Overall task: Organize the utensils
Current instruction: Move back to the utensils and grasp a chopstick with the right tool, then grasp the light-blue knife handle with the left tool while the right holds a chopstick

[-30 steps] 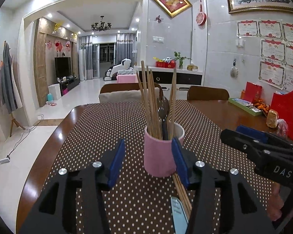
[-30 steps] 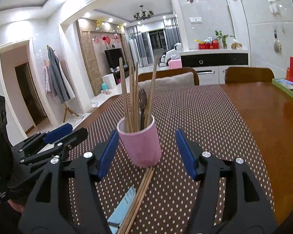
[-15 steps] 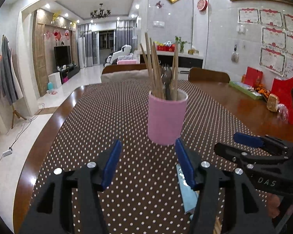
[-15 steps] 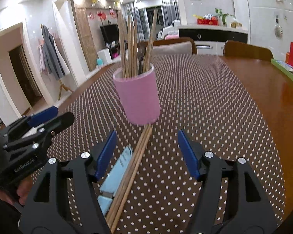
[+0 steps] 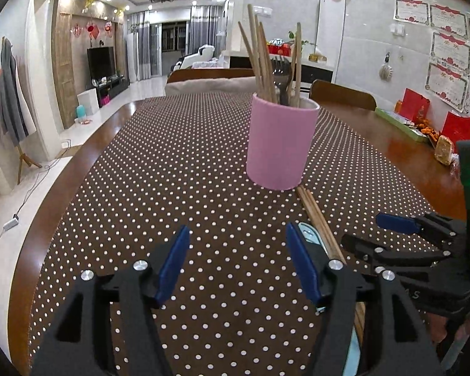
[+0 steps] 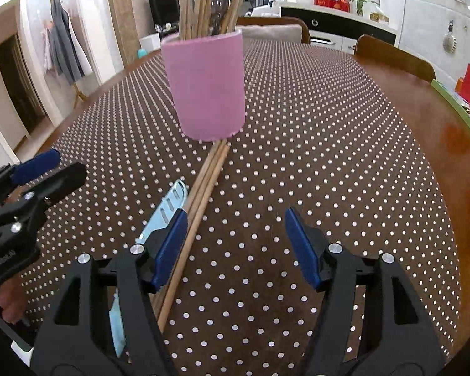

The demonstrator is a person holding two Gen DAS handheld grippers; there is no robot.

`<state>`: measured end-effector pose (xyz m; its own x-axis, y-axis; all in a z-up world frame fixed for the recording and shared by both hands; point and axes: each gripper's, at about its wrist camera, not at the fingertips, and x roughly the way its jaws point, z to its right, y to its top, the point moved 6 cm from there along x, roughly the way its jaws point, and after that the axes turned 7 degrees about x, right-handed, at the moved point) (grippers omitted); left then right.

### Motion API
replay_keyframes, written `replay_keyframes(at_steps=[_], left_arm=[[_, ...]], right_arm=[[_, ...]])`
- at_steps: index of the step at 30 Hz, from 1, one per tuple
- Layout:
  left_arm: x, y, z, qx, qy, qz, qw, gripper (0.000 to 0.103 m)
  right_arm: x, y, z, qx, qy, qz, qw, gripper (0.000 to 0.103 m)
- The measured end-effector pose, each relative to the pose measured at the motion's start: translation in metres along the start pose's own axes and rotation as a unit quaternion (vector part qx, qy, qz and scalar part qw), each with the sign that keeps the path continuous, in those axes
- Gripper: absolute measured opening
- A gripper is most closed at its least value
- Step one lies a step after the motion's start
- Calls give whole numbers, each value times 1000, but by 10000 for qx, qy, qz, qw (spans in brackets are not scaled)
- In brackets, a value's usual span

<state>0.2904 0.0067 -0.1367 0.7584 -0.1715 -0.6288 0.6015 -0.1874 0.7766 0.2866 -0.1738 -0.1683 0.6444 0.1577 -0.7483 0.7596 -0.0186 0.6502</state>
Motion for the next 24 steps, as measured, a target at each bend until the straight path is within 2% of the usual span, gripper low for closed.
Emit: replay_keyframes(at_steps=[9,13,15,17,19,24], left_arm=[[5,-3,3,-7,-86,-90,9999,65],[8,-2,7,14,-95,-122,9999,65],[8,-2,7,12,-90,-154,9998,66],[8,-4,7,-31,-118,-226,9997,69],[9,-9,7,-75,-226,-348,9991,69],[11,-26,18,-66,-614,-709,9956,72]], right_arm=[[18,3,3,208,-123,-426,9988,64],[28,12,-2,-28,-482,-480,9977,63],[31,16,-4,-21,-398,-542,9977,55],[31,19,-4,-59,-393,-555,9977,19],[30,20,1,68,-439,-547,9975,8],[28,22,21,809,3,-646,9946,5]])
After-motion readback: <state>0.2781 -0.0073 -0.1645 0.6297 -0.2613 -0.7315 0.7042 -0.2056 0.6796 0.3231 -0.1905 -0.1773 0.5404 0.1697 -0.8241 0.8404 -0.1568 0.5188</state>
